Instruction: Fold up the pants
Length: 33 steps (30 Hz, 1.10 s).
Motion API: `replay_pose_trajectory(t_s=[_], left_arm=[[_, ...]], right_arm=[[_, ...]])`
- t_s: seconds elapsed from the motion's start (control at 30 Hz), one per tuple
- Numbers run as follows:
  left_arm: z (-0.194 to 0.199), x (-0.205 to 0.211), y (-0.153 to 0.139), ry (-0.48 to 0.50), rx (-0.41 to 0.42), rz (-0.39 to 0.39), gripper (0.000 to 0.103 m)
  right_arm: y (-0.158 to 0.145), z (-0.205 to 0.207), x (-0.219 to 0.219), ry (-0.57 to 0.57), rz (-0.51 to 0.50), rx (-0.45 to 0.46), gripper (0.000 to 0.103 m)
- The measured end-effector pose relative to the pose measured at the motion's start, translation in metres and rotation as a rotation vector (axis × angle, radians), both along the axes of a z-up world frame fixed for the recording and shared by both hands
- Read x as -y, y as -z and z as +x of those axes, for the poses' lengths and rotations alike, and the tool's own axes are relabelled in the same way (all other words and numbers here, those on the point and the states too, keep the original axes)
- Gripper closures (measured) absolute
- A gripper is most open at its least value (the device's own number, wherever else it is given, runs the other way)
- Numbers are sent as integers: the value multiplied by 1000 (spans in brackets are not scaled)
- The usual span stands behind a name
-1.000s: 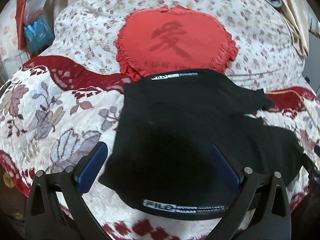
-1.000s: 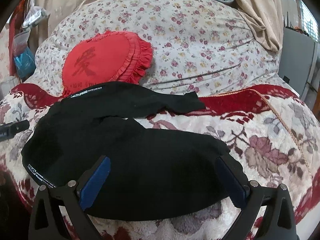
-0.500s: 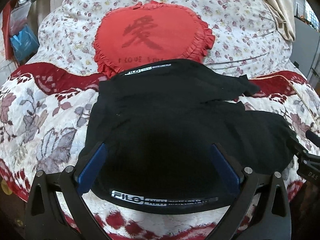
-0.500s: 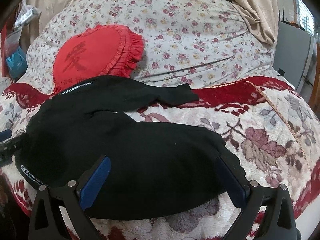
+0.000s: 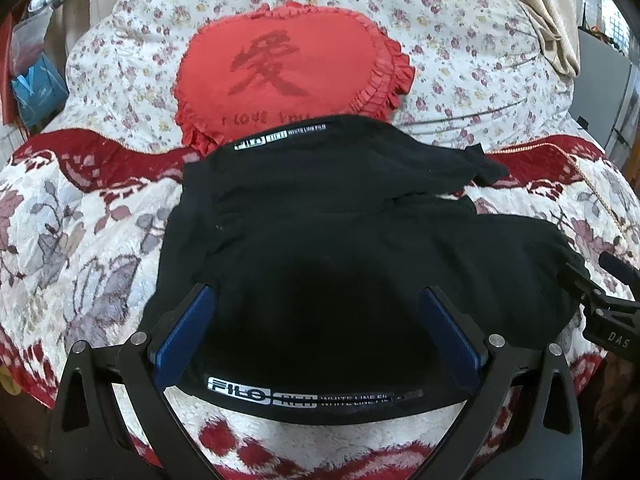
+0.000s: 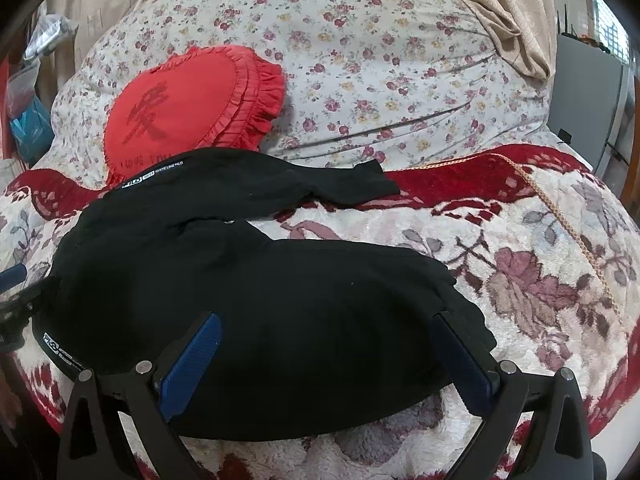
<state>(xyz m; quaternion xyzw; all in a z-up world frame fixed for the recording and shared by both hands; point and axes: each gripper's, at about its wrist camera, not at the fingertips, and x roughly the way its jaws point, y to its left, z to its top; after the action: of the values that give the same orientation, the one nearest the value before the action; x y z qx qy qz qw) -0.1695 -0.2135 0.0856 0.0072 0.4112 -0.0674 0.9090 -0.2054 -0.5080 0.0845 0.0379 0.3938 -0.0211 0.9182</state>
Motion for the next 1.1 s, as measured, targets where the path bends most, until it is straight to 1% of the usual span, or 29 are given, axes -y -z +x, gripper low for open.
replay_pose_trajectory(t_s=[0.27, 0.5, 0.7, 1.1], left_arm=[[-1, -5, 4, -12, -18, -17, 1], [0, -7, 6, -24, -27, -8, 1], [0, -8, 6, -30, -17, 7, 1], [0, -13, 10, -43, -22, -3, 1]], right_arm=[[1, 4, -5, -14, -4, -19, 0], [1, 6, -5, -17, 6, -23, 0], [2, 7, -6, -19, 14, -31, 0], [5, 8, -9, -26, 17, -45, 0]])
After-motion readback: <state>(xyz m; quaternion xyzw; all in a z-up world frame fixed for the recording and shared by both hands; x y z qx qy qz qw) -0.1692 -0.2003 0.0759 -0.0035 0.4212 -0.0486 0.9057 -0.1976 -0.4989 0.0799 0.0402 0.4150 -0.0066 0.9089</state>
